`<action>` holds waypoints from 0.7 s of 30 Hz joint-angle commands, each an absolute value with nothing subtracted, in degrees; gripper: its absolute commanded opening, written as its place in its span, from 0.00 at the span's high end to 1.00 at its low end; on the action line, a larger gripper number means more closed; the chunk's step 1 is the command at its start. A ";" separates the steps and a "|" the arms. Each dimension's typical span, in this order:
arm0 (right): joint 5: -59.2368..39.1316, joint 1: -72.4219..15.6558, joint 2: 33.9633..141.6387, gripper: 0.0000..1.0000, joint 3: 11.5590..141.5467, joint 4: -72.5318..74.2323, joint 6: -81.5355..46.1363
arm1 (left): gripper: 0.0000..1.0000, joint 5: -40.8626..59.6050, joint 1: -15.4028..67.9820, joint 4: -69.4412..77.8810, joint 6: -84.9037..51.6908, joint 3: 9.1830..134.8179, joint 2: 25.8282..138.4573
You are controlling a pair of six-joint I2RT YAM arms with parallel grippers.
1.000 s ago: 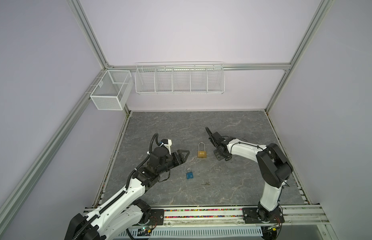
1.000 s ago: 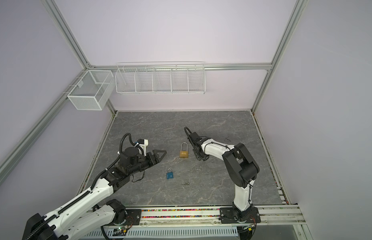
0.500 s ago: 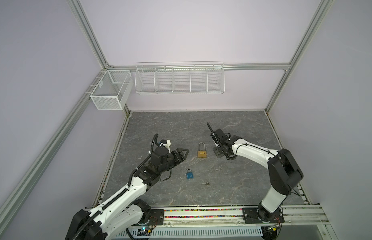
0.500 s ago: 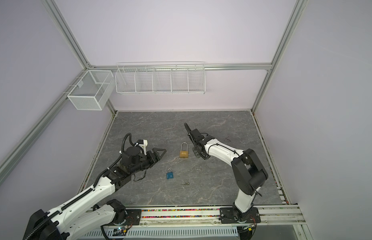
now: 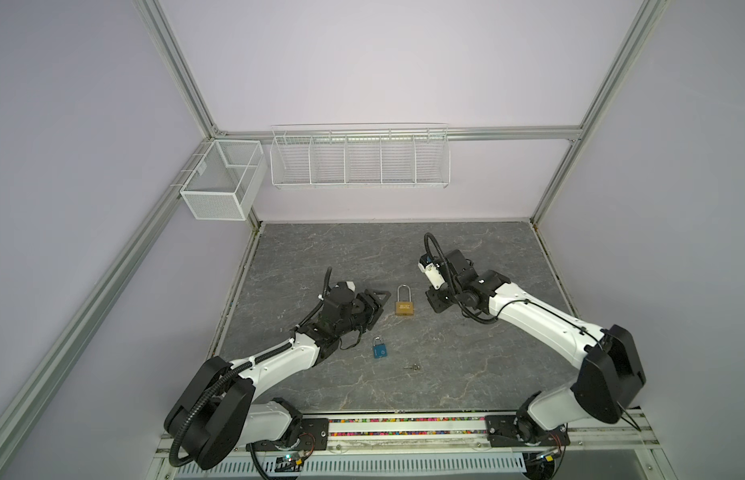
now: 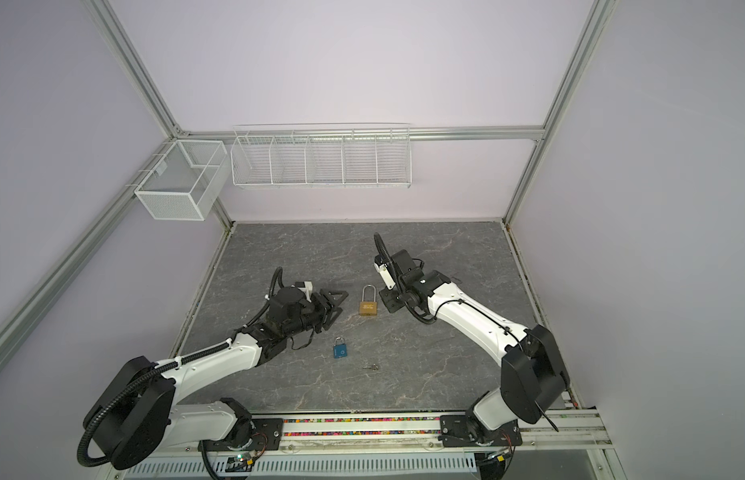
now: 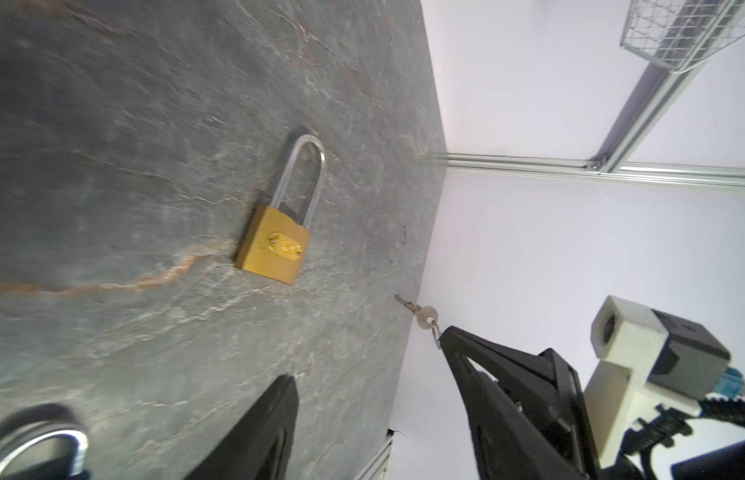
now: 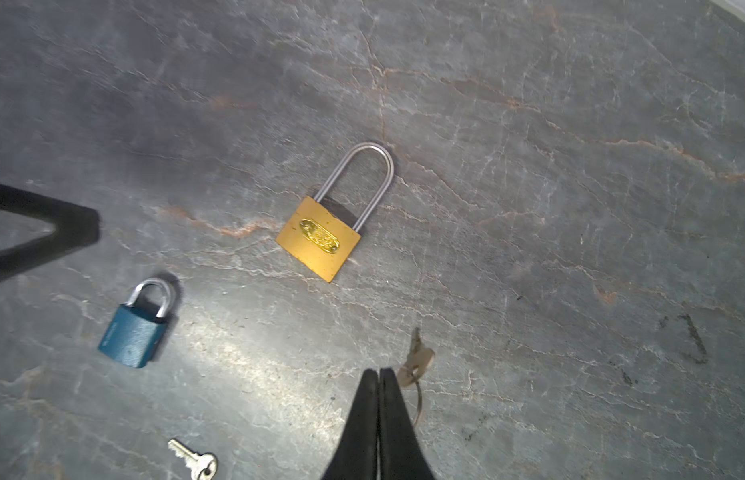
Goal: Unlock with the key
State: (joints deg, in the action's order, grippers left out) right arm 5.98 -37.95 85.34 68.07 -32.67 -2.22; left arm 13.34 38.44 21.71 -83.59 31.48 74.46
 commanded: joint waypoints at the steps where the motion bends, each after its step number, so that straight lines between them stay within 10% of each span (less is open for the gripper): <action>1: 3.60 -38.39 83.37 0.93 70.22 -34.41 -5.51 | 0.37 10.05 40.98 31.23 -94.80 31.04 76.09; 21: 9.08 -41.13 74.81 0.93 70.14 -33.45 -10.18 | 0.50 -3.24 54.34 79.37 -124.56 38.20 107.61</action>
State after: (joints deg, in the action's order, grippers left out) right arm 7.86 -40.71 76.66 70.32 -33.41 -9.45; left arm 0.03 53.45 71.40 -117.30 35.94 106.21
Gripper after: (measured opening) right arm 0.069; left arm 0.503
